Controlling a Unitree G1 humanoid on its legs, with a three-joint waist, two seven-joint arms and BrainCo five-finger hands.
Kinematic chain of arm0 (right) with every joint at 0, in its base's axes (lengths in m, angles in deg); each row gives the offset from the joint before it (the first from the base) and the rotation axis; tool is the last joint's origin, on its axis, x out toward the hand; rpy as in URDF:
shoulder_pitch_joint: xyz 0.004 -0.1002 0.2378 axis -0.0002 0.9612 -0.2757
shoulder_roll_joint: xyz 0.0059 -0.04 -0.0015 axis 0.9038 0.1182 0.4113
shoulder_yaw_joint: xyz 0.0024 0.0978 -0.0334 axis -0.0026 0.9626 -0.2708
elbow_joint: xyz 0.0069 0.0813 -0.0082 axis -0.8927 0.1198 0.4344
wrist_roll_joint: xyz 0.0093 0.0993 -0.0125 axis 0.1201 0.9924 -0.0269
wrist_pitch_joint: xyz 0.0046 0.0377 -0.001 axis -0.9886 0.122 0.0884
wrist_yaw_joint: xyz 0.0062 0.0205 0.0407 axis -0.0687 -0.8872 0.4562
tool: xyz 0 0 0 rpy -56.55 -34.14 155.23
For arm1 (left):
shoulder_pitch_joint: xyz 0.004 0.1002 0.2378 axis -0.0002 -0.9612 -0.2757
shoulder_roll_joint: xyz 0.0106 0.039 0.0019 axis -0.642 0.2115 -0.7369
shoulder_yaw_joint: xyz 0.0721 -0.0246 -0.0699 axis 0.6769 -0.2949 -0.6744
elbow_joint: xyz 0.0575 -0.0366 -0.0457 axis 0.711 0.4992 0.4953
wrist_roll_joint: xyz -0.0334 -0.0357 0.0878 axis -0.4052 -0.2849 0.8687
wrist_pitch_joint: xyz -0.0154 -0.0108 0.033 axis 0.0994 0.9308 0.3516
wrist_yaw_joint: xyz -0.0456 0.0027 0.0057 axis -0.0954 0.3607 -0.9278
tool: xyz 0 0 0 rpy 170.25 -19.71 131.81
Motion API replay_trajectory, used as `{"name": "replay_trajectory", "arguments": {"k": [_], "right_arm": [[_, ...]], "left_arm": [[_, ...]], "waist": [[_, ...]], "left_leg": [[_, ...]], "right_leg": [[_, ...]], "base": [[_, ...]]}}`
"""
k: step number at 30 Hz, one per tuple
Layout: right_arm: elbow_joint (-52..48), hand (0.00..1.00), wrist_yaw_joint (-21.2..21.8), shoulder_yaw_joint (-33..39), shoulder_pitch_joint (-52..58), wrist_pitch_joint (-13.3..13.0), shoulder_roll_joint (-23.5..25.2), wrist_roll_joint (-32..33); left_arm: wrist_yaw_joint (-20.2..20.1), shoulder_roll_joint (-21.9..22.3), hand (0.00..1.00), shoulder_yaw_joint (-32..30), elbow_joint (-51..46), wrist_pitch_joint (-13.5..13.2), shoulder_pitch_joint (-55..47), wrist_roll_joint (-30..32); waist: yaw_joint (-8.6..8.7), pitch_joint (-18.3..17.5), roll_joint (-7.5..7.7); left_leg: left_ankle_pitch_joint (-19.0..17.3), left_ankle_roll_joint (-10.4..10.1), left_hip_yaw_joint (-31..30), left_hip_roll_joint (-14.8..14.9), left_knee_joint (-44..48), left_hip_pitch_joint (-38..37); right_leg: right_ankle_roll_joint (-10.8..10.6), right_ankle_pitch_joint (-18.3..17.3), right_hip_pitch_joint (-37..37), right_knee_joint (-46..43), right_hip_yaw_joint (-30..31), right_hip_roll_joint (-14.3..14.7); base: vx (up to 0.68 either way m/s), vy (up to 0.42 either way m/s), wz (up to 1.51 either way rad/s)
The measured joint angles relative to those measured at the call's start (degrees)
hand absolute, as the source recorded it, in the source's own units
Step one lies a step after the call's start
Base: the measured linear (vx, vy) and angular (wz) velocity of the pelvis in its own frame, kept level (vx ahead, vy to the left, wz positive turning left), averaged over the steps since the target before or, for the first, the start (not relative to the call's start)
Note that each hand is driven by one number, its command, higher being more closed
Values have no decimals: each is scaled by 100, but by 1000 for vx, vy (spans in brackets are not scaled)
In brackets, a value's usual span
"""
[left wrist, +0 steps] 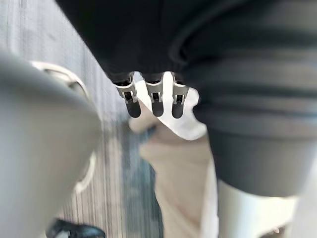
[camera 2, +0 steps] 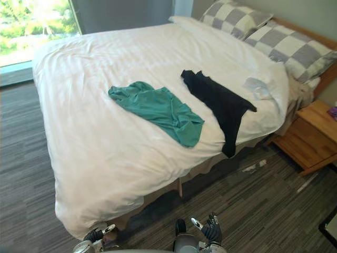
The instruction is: Tidy the bed and pick cloth on bed and put in laundry
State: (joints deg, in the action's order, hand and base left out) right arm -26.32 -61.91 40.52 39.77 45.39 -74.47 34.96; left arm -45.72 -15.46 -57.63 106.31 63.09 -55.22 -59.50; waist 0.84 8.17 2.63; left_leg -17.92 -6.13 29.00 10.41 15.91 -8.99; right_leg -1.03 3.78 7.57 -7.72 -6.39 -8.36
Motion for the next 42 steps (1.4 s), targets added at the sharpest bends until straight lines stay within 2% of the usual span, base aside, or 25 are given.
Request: {"name": "replay_trajectory", "arguments": {"k": [4, 6, 7, 8, 9, 10, 11, 12, 13, 14, 15, 16, 17, 18, 19, 20, 21, 24, 27, 32, 36, 38, 39, 40, 42], "right_arm": [[-86, 0, -2, -16, 2, 60, -15, -50], [-93, 0, 1, -122, -32, 140, -67, -119], [-95, 0, 5, -183, -55, 231, -63, -160], [-189, 0, 8, -242, -137, 333, -83, -176], [-403, 0, 10, -106, -153, 454, -223, -207], [-422, 0, 3, -50, -177, 532, -225, -212], [-418, 0, -7, -53, -62, 673, -124, -215], [-444, 0, 9, -170, -9, 728, -103, -270], [-423, 0, 6, -251, -35, 737, -125, -282], [-411, 0, 8, -279, -250, 851, -258, -317], [-490, 0, -3, -186, -341, 918, -393, -323], [-427, 0, -9, -174, -330, 974, -369, -329], [-284, 0, 3, -218, -265, 1095, -303, -352], [-216, 0, 3, -236, -257, 1184, -288, -387], [-217, 0, 4, -236, -293, 1205, -348, -394], [-198, 0, 20, -252, -342, 1289, -401, -447], [-181, 0, 61, -286, -341, 1326, -394, -448], [-193, 0, 126, -319, -348, 1351, -376, -441], [-201, 0, 290, -332, -390, 1351, -304, -378], [-189, 0, 361, -309, -410, 1407, -284, -38], [84, 0, 374, -325, -666, 1519, -409, 20], [290, 0, 360, -357, -797, 1612, -541, 24], [328, 0, 337, -357, -819, 1636, -587, 116], [343, 0, 322, -352, -839, 1665, -604, 208], [504, 0, 270, -355, -908, 1728, -548, 384]], "left_arm": [[-171, 147, 0, 0, -114, -28, -117, 77], [-162, 184, 0, -89, -129, -21, -138, 68], [-156, 174, 0, -153, -159, -8, -141, 60], [-155, 202, 0, -166, -222, 32, -237, 50], [-152, 361, 0, -149, -248, 53, -233, 30], [-156, 413, 0, -75, -309, 71, -232, 46], [-159, 269, 0, 68, -483, 76, -284, 27], [-102, 239, 0, 29, -354, 79, -276, 7], [-65, 211, 0, 64, -217, 88, -292, -30], [-30, 264, 0, 280, -86, 93, -296, -49], [-1, 375, 0, 504, -106, 81, -297, -91], [20, 305, 0, 638, -150, 95, -280, -115], [56, 70, 0, 864, -183, 103, -250, -219], [114, 50, 0, 918, 8, 114, -147, -219], [118, 56, 0, 986, 67, 171, -110, -219], [135, 121, 0, 1133, 36, 220, -117, -204], [141, 80, 0, 1187, 14, 224, -90, -220], [141, 27, 0, 1188, -33, 284, -46, -214], [237, -137, 0, 1192, -89, 237, -26, -210], [243, -176, 0, 1190, -80, 82, -97, -223], [202, -119, 0, 1148, -62, -119, -192, -477], [101, -8, 0, 1150, -64, -176, -190, -457], [32, 34, 0, 1181, -60, -165, -189, -424], [0, 53, 0, 1186, -33, -138, -181, -424], [-112, -3, 0, 1185, 52, -46, -80, -403]], "waist": [[15, -173, -82], [-26, -185, -59], [-36, -206, 7], [-121, -271, -38], [6, -179, -356], [47, -189, -311], [62, -177, -127], [-10, -259, 22], [-34, -284, 5], [-97, -326, -395], [73, -288, -554], [164, -287, -544], [224, -302, -267], [203, -287, -313], [206, -256, -423], [216, -228, -497], [196, -221, -483], [260, -186, -399], [285, 16, -235], [269, 134, -268], [254, 248, -319], [182, 242, -451], [188, 213, -526], [193, 231, -572], [159, 250, -501]], "left_leg": [[224, -68, 436, -47, -491, -228], [442, 331, 550, -173, -610, -302], [573, 638, 612, -271, -621, -315], [609, 879, 795, -295, -802, -359], [454, 364, 1075, -78, -1043, -581], [377, 41, 1181, -63, -1036, -718], [316, -91, 1290, -303, -843, -883], [357, 42, 1302, -309, -507, -915], [221, 221, 1103, -371, -520, -871], [416, 485, 615, -420, -1110, -627], [490, 175, 778, -186, -1162, -554], [492, 136, 799, -276, -1148, -605], [484, 111, 830, -443, -1102, -618], [502, 69, 858, -370, -1108, -595], [541, 78, 813, -282, -1167, -592], [622, 80, 772, -188, -1270, -605], [764, 75, 790, -152, -1301, -598], [826, 33, 847, -132, -1241, -556], [818, 28, 1046, -62, -893, -421], [666, 5, 1195, 132, -626, -427], [672, 92, -63, -54, -618, -415], [590, 230, -743, -293, -850, -429], [525, 287, -760, -298, -1017, -483], [438, 192, -742, -258, -1120, -555], [344, 157, -588, -219, -1048, -615]], "right_leg": [[191, 240, 234, 9, -560, 138], [418, 596, 335, 202, -634, 273], [572, 903, 368, 410, -604, 346], [707, 1342, 374, 856, -568, 552], [961, -30, 578, -434, -1172, 575], [993, -733, 770, -1474, -1421, 398], [851, -1200, 895, -2288, -1648, 90], [870, -1182, 610, -1924, -1603, 258], [743, -972, 495, -1513, -1374, 399], [379, -588, 321, -957, -1108, 828], [733, -1476, 529, -2621, -1487, 519], [526, -1641, 423, -2919, -1494, 207], [-53, -1851, -28, -2304, -1374, -68], [131, -1896, -362, -1446, -1248, 294], [190, -1652, -520, -1020, -1165, 505], [238, -1206, -766, -308, -1030, 783], [268, -859, -930, 244, -924, 940], [299, -327, -1234, 1187, -826, 1055], [307, -266, -1213, 1374, -814, 1009], [304, -262, -1217, 1375, -914, 1125], [322, -105, -1158, 1373, -368, 1214], [318, -37, -1051, 1374, -110, 1265], [324, 11, -982, 1374, -34, 1334], [330, 68, -967, 1375, -24, 1414], [333, 85, -1019, 1375, -15, 1433]], "base": [[89, -41, -59], [18, -75, -121], [-93, -91, -168], [-87, -117, -179], [-52, -76, -140], [46, -53, -99], [20, -64, -130], [1, -101, -155], [-170, -128, -198], [-223, -135, -159], [-201, -111, -126], [-42, -154, -58], [6, -141, -54], [-22, -194, -68], [-103, -154, -85], [-119, -154, -81], [-125, -99, -69], [-127, -46, -31], [-211, -21, -20], [-106, -40, -21], [-18, -32, -57], [8, 84, -71], [-15, 119, -64], [-10, 116, -42], [-23, 99, -35]]}}
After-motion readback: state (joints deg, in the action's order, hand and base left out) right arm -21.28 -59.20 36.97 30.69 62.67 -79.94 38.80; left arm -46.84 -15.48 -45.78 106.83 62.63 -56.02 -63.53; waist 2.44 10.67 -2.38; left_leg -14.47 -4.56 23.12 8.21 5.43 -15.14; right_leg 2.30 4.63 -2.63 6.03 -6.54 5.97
